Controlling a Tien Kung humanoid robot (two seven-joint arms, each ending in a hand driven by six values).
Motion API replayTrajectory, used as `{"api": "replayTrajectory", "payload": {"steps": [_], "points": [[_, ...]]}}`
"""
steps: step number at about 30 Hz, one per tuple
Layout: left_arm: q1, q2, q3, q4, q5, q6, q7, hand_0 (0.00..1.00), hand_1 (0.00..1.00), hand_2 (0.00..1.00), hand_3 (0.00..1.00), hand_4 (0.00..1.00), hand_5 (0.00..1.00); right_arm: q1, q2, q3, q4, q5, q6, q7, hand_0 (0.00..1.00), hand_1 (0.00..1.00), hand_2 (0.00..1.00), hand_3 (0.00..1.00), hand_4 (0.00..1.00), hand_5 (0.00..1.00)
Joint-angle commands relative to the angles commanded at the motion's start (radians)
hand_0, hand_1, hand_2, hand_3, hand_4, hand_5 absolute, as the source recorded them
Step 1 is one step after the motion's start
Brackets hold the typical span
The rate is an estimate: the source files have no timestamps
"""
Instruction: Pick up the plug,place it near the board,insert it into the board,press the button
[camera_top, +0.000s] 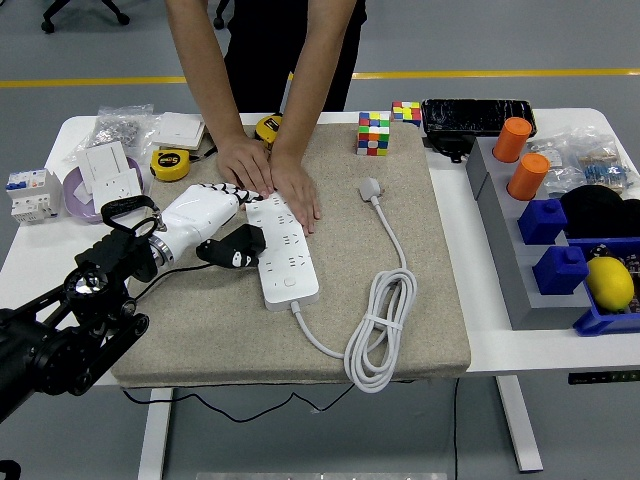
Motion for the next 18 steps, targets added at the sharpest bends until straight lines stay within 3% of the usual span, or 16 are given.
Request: {"api": "replayTrajectory", "payload": {"steps": [3, 4, 9, 10, 12, 15, 16, 17, 18], "points": [[0.000, 0.004, -0.002, -0.007, 0.000, -0.016, 0.000, 0.760, 0.909, 0.875, 0.891, 0.998, 0.616, 0.000, -0.001, 0.000, 0.000, 0.001, 0.000, 0.000, 0.798, 0.703, 0.711, 0.751, 0.998, 0.978], [0.000, 0.005, -0.002, -0.010, 0.000, -0.020, 0.000, 0.776, 0.927, 0.894, 0.918, 0.998, 0.670, 0.000, -0.001, 0.001, 0.000, 0.001, 0.000, 0.000, 0.797, 0.703, 0.711, 0.752, 0.998, 0.975], [0.003, 0.014, -0.006, -0.030, -0.009, -0.043, 0.000, 0.776, 0.927, 0.894, 0.918, 0.998, 0.670, 0.000, -0.001, 0.001, 0.000, 0.002, 0.000, 0.000, 0.797, 0.703, 0.711, 0.752, 0.998, 0.975], [0.005, 0.017, -0.009, -0.038, -0.019, -0.050, -0.001, 0.800, 0.961, 0.922, 0.934, 0.998, 0.822, 0.000, -0.001, 0.001, 0.000, 0.002, 0.000, 0.000, 0.798, 0.704, 0.711, 0.752, 0.998, 0.974], [0.013, 0.021, -0.023, -0.055, -0.040, -0.059, -0.003, 0.800, 0.961, 0.922, 0.934, 0.998, 0.822, 0.000, -0.001, 0.002, 0.000, 0.002, 0.000, 0.000, 0.798, 0.704, 0.711, 0.752, 0.998, 0.974], [0.066, 0.018, -0.092, -0.126, -0.132, -0.046, -0.007, 0.800, 0.961, 0.922, 0.934, 0.998, 0.822, 0.000, -0.001, -0.001, 0.000, 0.005, -0.001, 0.001, 0.798, 0.704, 0.711, 0.752, 0.998, 0.974], [0.088, 0.010, -0.116, -0.148, -0.168, -0.032, -0.006, 0.797, 0.964, 0.945, 0.931, 0.998, 0.998, 0.000, -0.001, 0.000, 0.000, 0.005, -0.002, 0.001, 0.797, 0.703, 0.711, 0.752, 0.998, 0.971], [0.097, 0.008, -0.129, -0.160, -0.197, -0.026, -0.005, 0.797, 0.964, 0.945, 0.931, 0.998, 0.998, 0.000, -0.001, 0.001, 0.000, 0.004, -0.002, 0.001, 0.797, 0.703, 0.711, 0.752, 0.998, 0.971], [0.147, -0.022, -0.181, -0.209, -0.254, 0.019, 0.003, 0.797, 0.964, 0.945, 0.931, 0.998, 0.998, -0.001, -0.001, 0.004, 0.000, -0.001, -0.001, -0.001, 0.797, 0.703, 0.711, 0.752, 0.998, 0.971]]}}
